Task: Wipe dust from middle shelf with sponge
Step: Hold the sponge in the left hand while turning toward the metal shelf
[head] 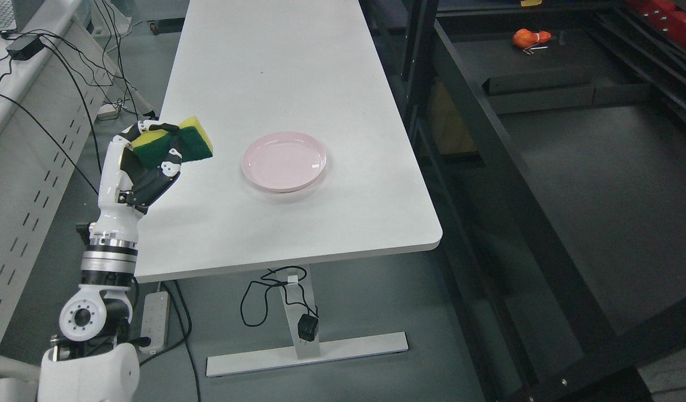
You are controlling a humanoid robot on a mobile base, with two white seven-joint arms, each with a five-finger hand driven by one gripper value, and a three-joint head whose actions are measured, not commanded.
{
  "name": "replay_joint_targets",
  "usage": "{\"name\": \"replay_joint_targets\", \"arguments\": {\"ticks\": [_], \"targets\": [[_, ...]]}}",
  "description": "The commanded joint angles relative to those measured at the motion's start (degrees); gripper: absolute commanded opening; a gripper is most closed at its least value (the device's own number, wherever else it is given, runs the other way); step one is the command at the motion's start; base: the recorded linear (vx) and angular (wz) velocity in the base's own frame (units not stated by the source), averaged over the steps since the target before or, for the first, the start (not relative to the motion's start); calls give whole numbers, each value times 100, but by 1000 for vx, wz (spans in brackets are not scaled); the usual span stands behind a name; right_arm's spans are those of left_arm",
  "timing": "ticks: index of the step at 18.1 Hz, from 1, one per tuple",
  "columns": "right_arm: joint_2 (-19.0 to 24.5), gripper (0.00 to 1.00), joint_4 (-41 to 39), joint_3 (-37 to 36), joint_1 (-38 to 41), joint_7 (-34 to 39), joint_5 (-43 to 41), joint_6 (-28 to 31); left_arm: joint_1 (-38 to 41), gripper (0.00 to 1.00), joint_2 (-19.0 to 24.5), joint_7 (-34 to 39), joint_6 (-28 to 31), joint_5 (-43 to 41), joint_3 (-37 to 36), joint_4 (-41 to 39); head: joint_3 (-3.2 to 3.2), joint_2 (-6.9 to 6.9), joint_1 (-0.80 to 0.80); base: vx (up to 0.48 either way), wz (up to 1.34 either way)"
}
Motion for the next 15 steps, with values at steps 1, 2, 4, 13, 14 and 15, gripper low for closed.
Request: {"name": "replay_joint_targets", "arguments": {"ticks": [1, 2, 4, 13, 14, 15], "targets": [[-100, 100, -100, -2, 0, -3, 0, 4, 107, 0, -98, -17, -26, 110, 404, -66, 0, 0, 0, -331, -13], [-100, 100, -100, -2, 0, -3, 0, 4, 107, 0, -98, -26, -26, 110, 404, -66, 0, 0, 0, -331, -13], [-100, 100, -100, -2, 0, -3, 0, 4, 124, 0, -98, -35, -26, 110, 387, -66, 0, 0, 0, -308, -88], [-100, 100, -100, -2, 0, -3, 0, 4, 151, 0, -98, -35, -26, 110, 211, -74, 0, 0, 0, -305, -207], [-100, 100, -100, -2, 0, -3, 0, 4, 151, 0, -98, -35, -26, 110, 193, -74, 0, 0, 0, -280, -419], [-100, 100, -100, -2, 0, -3, 0, 4, 151, 0, -98, -35, -26, 110, 193, -74, 0, 0, 0, -280, -419]]}}
